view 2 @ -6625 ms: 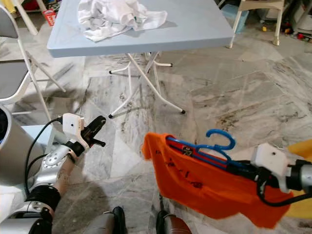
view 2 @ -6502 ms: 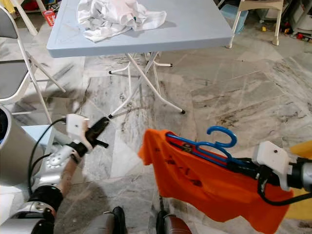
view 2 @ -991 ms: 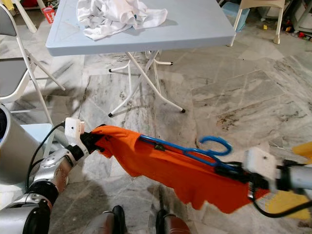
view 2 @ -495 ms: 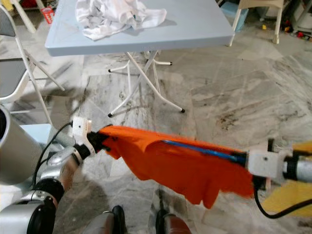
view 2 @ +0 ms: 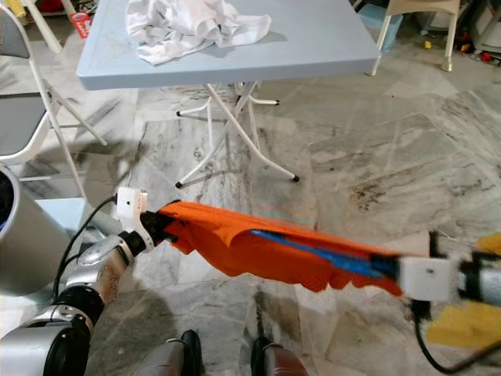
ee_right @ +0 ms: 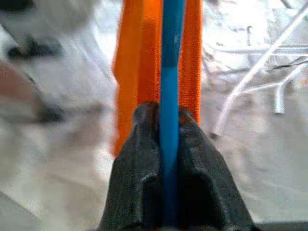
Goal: Hang hanger
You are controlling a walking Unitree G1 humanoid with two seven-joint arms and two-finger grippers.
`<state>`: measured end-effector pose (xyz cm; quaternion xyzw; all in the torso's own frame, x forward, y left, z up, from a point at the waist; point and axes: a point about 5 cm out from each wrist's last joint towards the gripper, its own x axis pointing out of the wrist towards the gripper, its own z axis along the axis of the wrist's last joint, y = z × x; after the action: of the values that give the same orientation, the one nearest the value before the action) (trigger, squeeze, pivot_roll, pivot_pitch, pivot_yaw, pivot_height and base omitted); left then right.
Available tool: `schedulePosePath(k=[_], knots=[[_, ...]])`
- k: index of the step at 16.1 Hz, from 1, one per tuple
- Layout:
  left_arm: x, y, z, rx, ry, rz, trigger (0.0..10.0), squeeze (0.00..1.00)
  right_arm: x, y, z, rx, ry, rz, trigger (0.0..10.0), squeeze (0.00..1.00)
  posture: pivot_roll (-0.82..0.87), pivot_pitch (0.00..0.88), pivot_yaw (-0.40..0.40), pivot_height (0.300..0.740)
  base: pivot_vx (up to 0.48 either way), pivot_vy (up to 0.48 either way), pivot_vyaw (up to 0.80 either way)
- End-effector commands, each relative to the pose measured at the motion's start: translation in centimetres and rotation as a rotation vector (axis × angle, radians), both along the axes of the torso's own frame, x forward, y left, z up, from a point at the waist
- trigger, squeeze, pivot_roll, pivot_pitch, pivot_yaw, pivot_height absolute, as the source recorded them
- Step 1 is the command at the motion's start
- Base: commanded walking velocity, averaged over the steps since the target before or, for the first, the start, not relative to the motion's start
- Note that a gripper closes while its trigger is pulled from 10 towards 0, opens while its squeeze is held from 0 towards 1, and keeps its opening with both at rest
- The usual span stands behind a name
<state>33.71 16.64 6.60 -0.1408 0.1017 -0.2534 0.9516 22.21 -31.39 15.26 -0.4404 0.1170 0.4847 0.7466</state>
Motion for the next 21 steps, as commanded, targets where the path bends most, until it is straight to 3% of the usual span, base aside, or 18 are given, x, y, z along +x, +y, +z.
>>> schedulePosePath(k=[1, 4, 5, 6, 9, 10, 12, 13, 15, 16, 18, 21], knots=[[-0.4, 6.9, 0.6, -0.022, 0.008, 0.365, 0.0, 0.0, -1.5, -4.3, 2.4, -0.066, 0.13, -0.145, 10.0, 0.0, -0.12, 0.24, -0.002, 0.74, 0.0, 0.0, 0.0], [-0.7, 7.1, 0.1, -0.016, 0.036, 0.373, 0.0, 0.0, -1.2, -4.0, 4.8, 0.009, 0.115, -0.124, 10.0, 0.0, -0.13, 0.241, -0.001, 0.74, 0.0, 0.0, 0.0], [-0.7, 7.1, -0.1, -0.018, 0.049, 0.376, 0.0, 0.0, -1.1, -3.5, 5.8, 0.068, 0.103, -0.099, 10.0, 0.0, -0.13, 0.241, -0.001, 0.74, 0.0, 0.0, 0.0], [-0.9, 6.9, -0.5, -0.017, 0.071, 0.377, 0.0, 0.0, -0.7, -2.3, 7.1, 0.205, 0.079, -0.069, 10.0, 0.0, -0.13, 0.239, -0.006, 0.74, 0.0, 0.0, 0.0], [-1.2, 5.2, -1.6, -0.027, 0.099, 0.331, 0.0, 0.0, -0.1, -0.8, 8.4, 0.409, 0.043, -0.043, 10.0, 0.0, -0.13, 0.236, -0.007, 0.74, 0.0, 0.0, 0.0], [-1.3, 4.8, -1.7, -0.027, 0.103, 0.319, 0.0, 0.0, 0.2, -0.8, 8.5, 0.427, 0.022, -0.056, 10.0, 0.0, -0.13, 0.236, -0.007, 0.74, 0.0, 0.0, 0.0], [-1.7, 3.1, -2.6, -0.006, 0.113, 0.265, 0.0, 0.0, 1.8, -0.4, 8.8, 0.557, -0.081, -0.147, 10.0, 0.0, -0.12, 0.234, -0.012, 0.74, 0.0, 0.0, 0.0], [-2.0, 1.3, -3.1, 0.028, 0.104, 0.204, 0.0, 0.0, 3.2, 1.4, 8.2, 0.661, -0.14, -0.207, 10.0, 0.0, -0.12, 0.233, -0.015, 0.74, 0.0, 0.0, 0.0], [-2.3, -0.6, -3.5, 0.046, 0.088, 0.152, 0.0, 0.0, 4.4, 4.4, 6.0, 0.769, -0.127, -0.26, 10.0, 0.0, -0.11, 0.228, -0.021, 0.74, 0.0, 0.0, 0.0], [-2.4, -1.0, -3.6, 0.04, 0.088, 0.145, 0.0, 0.0, 4.6, 5.2, 5.4, 0.808, -0.108, -0.278, 10.0, 0.0, -0.11, 0.228, -0.021, 0.74, 0.0, 0.0, 0.0], [-2.4, -2.6, -3.6, 0.026, 0.073, 0.117, 0.0, 0.0, 5.3, 10.2, 2.6, 1.071, -0.011, -0.346, 10.0, 0.0, -0.1, 0.223, -0.023, 0.74, 0.0, 0.0, 0.0], [-2.4, -3.4, -3.4, 0.028, 0.062, 0.104, 0.0, 0.0, 6.5, 14.0, 0.7, 1.266, -0.006, -0.528, 10.0, 0.0, -0.09, 0.218, -0.021, 0.74, 0.0, 0.0, 0.0]])
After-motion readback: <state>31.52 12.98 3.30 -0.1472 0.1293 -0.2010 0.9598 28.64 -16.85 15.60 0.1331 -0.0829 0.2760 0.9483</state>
